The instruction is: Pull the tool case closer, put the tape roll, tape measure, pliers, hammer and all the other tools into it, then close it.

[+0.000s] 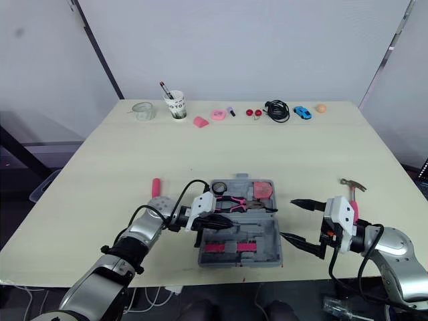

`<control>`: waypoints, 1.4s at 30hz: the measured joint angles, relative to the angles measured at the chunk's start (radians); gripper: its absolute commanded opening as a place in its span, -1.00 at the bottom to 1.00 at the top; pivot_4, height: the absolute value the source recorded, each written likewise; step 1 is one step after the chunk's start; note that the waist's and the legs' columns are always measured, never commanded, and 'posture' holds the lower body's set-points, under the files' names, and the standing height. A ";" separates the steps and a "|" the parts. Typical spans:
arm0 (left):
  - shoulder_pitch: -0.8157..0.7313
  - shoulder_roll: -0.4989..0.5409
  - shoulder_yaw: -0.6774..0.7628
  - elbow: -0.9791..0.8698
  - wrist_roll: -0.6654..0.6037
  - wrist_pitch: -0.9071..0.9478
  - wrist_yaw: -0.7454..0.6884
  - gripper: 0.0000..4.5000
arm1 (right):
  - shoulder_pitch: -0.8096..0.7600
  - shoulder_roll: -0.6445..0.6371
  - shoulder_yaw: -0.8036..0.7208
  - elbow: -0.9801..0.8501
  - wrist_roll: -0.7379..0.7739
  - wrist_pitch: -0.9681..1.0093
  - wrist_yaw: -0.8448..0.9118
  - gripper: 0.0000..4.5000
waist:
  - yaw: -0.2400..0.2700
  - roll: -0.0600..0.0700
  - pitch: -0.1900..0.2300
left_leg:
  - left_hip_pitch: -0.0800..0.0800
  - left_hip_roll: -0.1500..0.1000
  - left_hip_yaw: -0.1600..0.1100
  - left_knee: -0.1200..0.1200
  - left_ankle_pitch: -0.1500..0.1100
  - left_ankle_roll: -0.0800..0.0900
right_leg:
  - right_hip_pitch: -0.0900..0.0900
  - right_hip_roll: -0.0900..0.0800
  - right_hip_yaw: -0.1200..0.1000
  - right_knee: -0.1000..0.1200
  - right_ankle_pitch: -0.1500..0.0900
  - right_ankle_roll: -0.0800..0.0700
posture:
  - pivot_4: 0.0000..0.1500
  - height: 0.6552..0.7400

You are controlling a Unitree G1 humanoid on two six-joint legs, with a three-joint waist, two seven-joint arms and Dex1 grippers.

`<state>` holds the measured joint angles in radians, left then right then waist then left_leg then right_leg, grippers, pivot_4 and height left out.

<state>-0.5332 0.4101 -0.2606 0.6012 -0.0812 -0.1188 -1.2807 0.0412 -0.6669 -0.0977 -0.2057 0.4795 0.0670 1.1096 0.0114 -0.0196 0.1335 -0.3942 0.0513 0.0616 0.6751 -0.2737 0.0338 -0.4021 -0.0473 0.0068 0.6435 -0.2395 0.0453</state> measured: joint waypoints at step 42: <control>0.874 0.054 0.763 -0.735 -0.395 0.312 0.579 0.99 | 0.335 0.222 -0.359 0.143 -0.027 -0.069 -0.461 1.00 | 0.002 0.000 0.000 | 0.011 0.006 0.009 -0.007 -0.001 0.000 | 0.000 -0.003 0.012 0.000 -0.003 -0.004 | 1.00 1.00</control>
<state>0.3405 0.4644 0.5029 -0.1336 -0.4760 0.1929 -0.7018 0.3760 -0.4446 -0.4566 -0.0622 0.4526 -0.0020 0.6489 0.0130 -0.0199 0.1333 -0.3834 0.0570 0.0709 0.6685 -0.2743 0.0334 -0.4021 -0.0499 0.0184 0.6434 -0.2420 0.0412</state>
